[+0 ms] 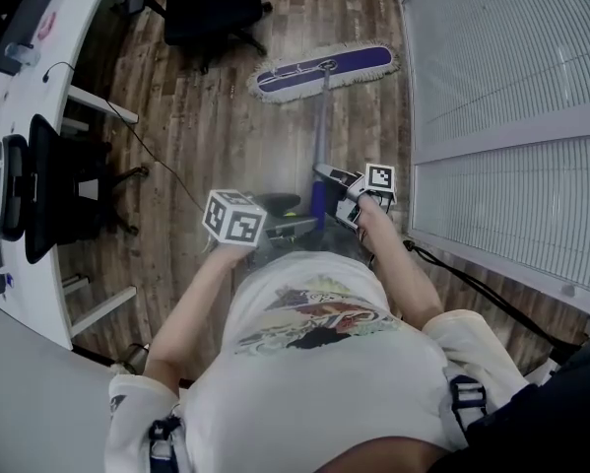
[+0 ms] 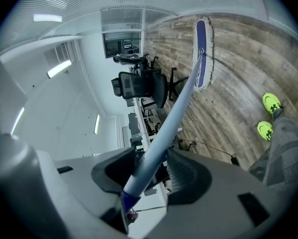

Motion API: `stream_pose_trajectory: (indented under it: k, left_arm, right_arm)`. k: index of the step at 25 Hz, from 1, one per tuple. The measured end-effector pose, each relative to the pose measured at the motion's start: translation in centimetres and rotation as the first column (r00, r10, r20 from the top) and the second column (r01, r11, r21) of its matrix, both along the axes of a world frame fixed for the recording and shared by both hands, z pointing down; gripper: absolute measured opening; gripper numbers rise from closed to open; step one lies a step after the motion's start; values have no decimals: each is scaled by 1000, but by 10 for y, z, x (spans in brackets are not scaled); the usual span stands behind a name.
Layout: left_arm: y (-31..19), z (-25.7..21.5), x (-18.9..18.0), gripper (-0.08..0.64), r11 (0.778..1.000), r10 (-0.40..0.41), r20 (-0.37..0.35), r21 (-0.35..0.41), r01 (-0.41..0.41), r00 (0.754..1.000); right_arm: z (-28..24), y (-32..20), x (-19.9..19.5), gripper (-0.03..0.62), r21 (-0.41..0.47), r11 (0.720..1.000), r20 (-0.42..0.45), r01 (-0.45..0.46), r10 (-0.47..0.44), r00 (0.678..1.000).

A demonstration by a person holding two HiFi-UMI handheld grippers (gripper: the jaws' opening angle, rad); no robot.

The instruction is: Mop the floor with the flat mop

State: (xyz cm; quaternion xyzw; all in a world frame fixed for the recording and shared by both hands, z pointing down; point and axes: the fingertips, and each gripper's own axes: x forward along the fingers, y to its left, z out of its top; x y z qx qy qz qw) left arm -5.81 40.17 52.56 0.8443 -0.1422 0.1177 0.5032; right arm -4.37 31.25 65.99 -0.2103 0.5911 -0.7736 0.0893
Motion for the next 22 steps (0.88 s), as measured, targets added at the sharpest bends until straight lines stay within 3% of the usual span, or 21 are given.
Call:
stream_pose_trajectory:
  k: [4, 9, 11, 14, 16, 19, 22]
  left_arm:
    - [-6, 8, 18, 318, 991, -36, -97, -133, 22, 995]
    - [-4, 24, 35, 319, 965, -29, -91, -261, 4, 995]
    - [2, 37, 37, 319, 940, 1, -85, -339, -30, 996]
    - [12, 52, 42, 327, 861, -3, -151, -503, -75, 988]
    - [14, 55, 48, 327, 821, -34, -194, -565, -83, 980]
    - [22, 53, 67, 327, 792, -20, -249, -594, -137, 968]
    - [29, 52, 79, 324, 788, 13, -279, -588, -181, 960]
  right_arm:
    - [-1, -2, -2, 195, 5, 1000, -6, 0, 0, 1000]
    - [9, 7, 12, 195, 7, 1000, -31, 9, -9, 999]
    - [9, 13, 10, 195, 1, 1000, -34, 10, -10, 999]
    - [8, 15, 11, 195, 1, 1000, -28, -9, 9, 1000]
    - [8, 14, 11, 195, 5, 1000, -31, 4, -4, 1000]
    - [7, 17, 8, 195, 7, 999, -46, 37, -37, 998]
    - [10, 22, 7, 195, 9, 999, -47, 43, -43, 998]
